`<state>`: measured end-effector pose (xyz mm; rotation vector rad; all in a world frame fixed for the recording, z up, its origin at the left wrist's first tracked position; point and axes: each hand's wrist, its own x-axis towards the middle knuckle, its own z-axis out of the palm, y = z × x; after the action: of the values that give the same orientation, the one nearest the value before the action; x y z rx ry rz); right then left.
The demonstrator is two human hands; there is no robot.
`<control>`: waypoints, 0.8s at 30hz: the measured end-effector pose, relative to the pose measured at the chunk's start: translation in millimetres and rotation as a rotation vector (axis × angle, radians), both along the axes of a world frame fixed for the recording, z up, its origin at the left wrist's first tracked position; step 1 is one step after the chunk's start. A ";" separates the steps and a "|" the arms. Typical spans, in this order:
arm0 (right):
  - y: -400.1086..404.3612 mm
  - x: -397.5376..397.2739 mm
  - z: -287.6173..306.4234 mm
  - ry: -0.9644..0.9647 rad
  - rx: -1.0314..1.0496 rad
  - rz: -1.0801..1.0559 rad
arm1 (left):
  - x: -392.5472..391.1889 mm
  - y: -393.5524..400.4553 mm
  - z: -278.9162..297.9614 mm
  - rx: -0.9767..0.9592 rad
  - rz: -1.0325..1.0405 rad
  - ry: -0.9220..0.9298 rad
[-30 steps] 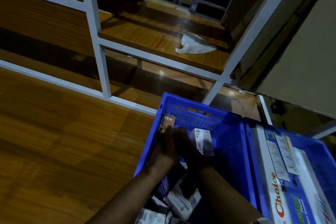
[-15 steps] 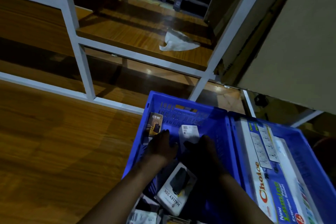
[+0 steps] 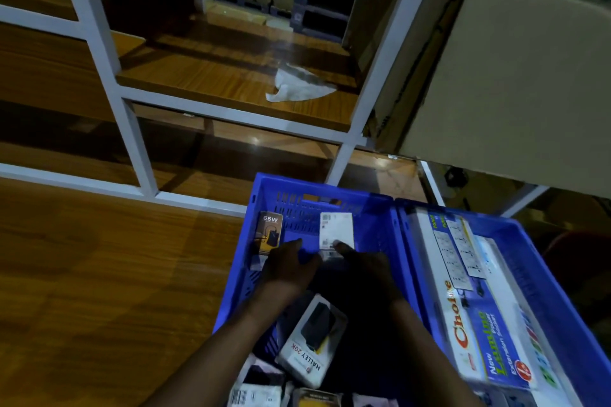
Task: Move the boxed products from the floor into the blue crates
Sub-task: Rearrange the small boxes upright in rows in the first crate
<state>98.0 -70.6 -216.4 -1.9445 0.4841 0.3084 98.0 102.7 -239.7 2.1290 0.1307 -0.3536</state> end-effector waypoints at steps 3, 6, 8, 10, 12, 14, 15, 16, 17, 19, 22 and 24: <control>-3.6 -10.4 17.6 0.000 0.131 -0.139 | 2.2 0.7 -0.7 -0.049 0.064 -0.084; -3.8 -26.2 29.4 0.023 0.216 -0.195 | -2.2 2.6 7.2 -0.184 0.096 -0.127; 2.2 -39.9 39.3 -0.030 0.276 -0.164 | -8.8 2.7 18.5 -0.319 0.039 -0.071; 3.2 -48.8 39.8 -0.102 0.223 -0.083 | -13.2 3.9 25.3 -0.432 -0.043 -0.026; 3.6 -55.8 40.1 -0.183 0.147 -0.009 | -14.5 4.9 27.3 -0.523 -0.084 -0.019; -0.3 -59.1 35.5 -0.234 0.143 0.013 | -14.1 5.9 25.8 -0.528 -0.112 -0.064; -2.6 -60.5 32.6 -0.248 0.164 0.019 | -14.1 6.4 23.2 -0.516 -0.130 -0.089; -3.0 -62.8 32.9 -0.267 0.181 0.017 | -14.7 6.2 20.6 -0.490 -0.159 -0.110; -3.4 -66.0 32.4 -0.281 0.204 -0.003 | -16.4 5.5 18.5 -0.450 -0.193 -0.140; -6.0 -72.0 29.4 -0.281 0.281 -0.114 | -21.2 4.3 12.6 -0.322 -0.254 -0.228; -9.6 -86.0 27.3 -0.238 0.542 -0.294 | -24.0 6.3 9.5 -0.242 -0.280 -0.322; -11.2 -92.0 32.3 -0.215 0.772 -0.342 | -21.8 7.2 9.1 -0.263 -0.292 -0.397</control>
<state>5.9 -81.9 -184.1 -1.1053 0.4566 0.0435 76.2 109.9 -230.6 1.9140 -0.4364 -0.1021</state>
